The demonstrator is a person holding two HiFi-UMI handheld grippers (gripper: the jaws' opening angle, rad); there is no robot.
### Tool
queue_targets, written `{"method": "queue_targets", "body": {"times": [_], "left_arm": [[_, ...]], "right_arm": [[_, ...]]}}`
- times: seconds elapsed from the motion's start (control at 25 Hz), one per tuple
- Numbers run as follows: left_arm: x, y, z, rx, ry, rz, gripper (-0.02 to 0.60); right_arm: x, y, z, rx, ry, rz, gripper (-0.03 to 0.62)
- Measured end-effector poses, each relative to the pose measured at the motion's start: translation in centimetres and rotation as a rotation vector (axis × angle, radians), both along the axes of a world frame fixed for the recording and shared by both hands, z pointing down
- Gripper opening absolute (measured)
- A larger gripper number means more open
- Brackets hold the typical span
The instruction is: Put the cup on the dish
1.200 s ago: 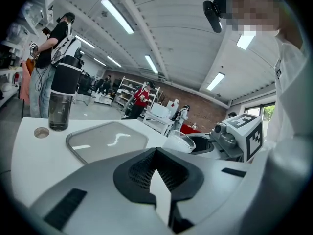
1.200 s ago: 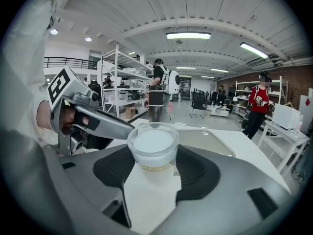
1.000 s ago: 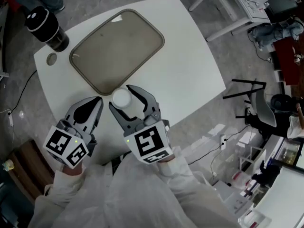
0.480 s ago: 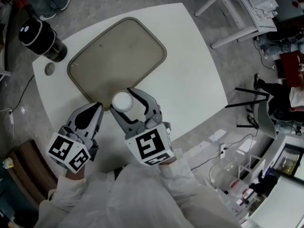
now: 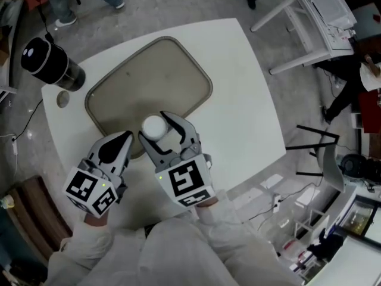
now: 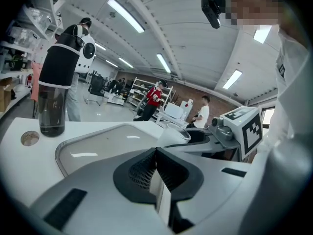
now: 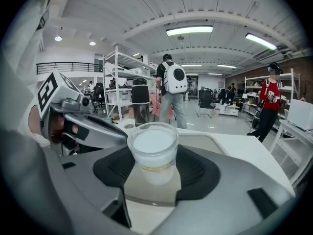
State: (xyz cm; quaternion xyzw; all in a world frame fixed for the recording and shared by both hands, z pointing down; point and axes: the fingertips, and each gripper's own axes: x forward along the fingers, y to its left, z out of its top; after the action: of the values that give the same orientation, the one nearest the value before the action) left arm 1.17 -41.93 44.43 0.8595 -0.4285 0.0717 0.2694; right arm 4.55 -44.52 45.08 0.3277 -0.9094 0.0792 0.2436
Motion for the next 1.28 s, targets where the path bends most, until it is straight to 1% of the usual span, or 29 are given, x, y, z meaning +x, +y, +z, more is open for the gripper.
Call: {"method": "queue_targets", "body": {"times": [0.12,0.4,0.68,1.0,1.28], "left_arm": [[0.0,-1.1,0.6,-0.002,-0.009,-0.008,0.008],[-1.4,-3.1,3.1,-0.034,-0.008,-0.054,0.008],[-2.1,-4.2,4.2,-0.057,-0.004,-0.08,0.008],[-1.9,-4.3,5.0,-0.08,0.002,-0.077,0.008],[-1.9,-4.0,4.9,-0.083,-0.002,-0.057,0.008]], "right_arm": [[-0.3,-1.6,0.9,0.0,0.024,-0.018,0.261],[-1.6,-4.5,4.5,-0.031,0.02,-0.008,0.261],[-2.5,-7.1,6.0,-0.049,0.028,-0.005,0.261],[-3.0,-7.9,7.2,-0.058,0.03,-0.007,0.261],[-2.5,-7.8,7.3,-0.077,-0.02,0.033,0.261]]}}
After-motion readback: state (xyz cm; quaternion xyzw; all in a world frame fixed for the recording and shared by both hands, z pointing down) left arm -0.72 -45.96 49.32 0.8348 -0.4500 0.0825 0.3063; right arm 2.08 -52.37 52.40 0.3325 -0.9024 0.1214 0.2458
